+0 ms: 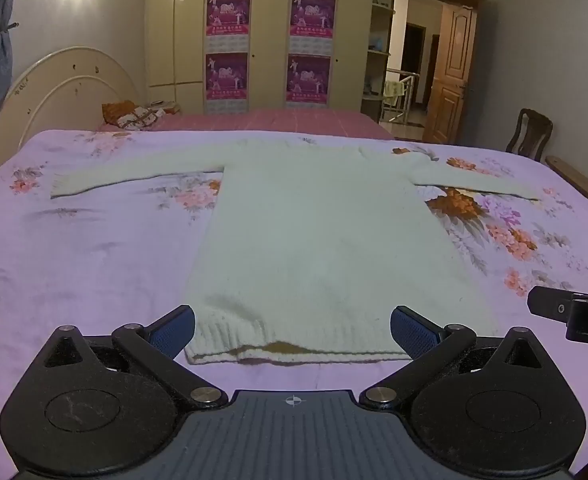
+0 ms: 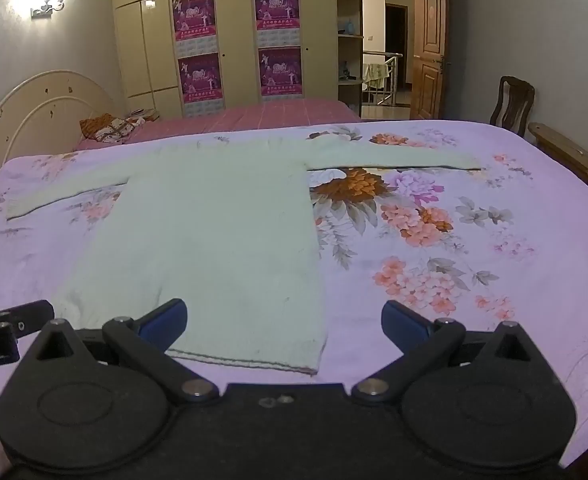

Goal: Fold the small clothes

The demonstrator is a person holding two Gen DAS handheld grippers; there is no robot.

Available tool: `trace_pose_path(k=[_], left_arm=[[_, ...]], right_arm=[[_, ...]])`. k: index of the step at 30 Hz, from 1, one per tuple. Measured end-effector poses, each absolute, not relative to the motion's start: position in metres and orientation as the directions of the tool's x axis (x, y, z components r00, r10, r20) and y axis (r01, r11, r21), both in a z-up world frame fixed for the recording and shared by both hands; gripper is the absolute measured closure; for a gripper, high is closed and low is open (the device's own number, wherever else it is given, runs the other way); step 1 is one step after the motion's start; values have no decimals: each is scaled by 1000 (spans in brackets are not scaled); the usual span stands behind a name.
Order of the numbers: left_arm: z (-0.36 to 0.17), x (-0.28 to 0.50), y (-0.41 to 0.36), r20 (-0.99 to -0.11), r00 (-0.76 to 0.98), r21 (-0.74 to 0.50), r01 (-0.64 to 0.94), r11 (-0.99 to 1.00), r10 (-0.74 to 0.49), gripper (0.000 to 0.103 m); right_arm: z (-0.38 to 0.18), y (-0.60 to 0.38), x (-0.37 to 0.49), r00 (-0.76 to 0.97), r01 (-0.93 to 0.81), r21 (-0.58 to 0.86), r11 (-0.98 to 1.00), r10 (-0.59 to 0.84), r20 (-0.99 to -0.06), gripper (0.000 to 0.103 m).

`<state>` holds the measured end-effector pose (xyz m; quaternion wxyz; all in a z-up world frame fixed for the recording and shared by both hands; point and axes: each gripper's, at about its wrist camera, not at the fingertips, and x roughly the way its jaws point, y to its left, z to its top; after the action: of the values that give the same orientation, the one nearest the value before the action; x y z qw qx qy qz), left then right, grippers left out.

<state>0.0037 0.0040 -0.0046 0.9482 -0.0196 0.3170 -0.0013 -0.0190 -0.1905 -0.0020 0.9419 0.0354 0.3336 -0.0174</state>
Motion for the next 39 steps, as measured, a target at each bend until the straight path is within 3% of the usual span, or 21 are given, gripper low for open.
trace_pose_path(k=[39], left_arm=[[-10,9,9,-607,794,-45,-12,999,-18,0]], right_arm=[[-2,-181,-16,775,41,35,999,-9,-632,1]])
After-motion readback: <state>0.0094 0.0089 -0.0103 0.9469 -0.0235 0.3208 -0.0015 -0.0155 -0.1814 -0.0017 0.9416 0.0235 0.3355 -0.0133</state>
